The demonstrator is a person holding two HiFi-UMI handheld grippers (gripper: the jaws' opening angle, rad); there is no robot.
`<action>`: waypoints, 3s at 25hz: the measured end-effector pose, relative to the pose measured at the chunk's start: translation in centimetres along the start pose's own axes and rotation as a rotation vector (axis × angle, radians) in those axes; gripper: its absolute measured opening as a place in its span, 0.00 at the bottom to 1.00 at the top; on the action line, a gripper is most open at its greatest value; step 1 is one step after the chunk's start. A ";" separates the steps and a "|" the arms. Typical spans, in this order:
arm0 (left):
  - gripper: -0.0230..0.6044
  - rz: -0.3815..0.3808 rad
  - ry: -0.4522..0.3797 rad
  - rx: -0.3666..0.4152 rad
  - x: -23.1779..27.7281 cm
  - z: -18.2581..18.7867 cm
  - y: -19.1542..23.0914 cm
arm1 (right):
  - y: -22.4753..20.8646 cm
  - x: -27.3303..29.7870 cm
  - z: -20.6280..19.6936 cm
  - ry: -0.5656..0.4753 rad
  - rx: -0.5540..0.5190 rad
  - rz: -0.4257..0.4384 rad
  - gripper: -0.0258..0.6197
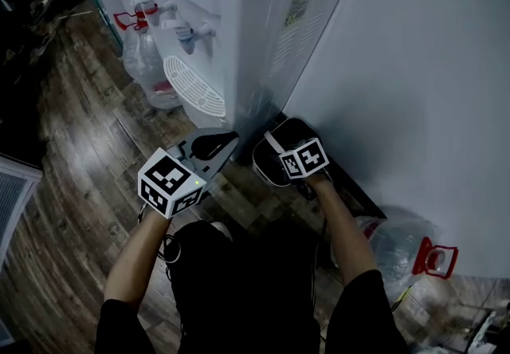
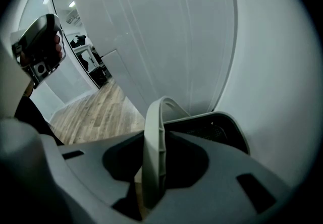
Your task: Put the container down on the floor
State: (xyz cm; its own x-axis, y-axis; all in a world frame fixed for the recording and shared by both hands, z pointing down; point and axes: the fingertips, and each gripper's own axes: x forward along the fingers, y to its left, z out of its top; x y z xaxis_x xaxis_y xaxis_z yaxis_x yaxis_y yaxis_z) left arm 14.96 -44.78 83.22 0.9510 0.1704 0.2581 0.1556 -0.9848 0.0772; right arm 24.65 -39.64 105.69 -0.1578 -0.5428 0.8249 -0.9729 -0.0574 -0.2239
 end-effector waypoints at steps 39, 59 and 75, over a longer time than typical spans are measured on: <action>0.06 0.033 0.016 -0.013 -1.6 -2.0 1.2 | 4.5 4.0 -3.9 -0.089 0.057 0.005 0.28; 0.06 0.098 0.008 0.059 0.3 1.1 -0.6 | 0.4 -5.4 -2.9 -0.296 0.105 -0.265 0.06; 0.06 0.108 0.051 0.025 -3.1 19.5 -5.6 | 7.2 -27.0 7.1 -0.375 0.205 -0.256 0.06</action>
State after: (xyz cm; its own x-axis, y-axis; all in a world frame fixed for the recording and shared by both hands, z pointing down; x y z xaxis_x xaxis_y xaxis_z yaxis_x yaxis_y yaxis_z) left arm 16.34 -40.40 63.23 0.9478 0.0646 0.3121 0.0606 -0.9979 0.0227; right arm 23.09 -31.36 78.06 0.1900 -0.7516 0.6317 -0.9132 -0.3715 -0.1673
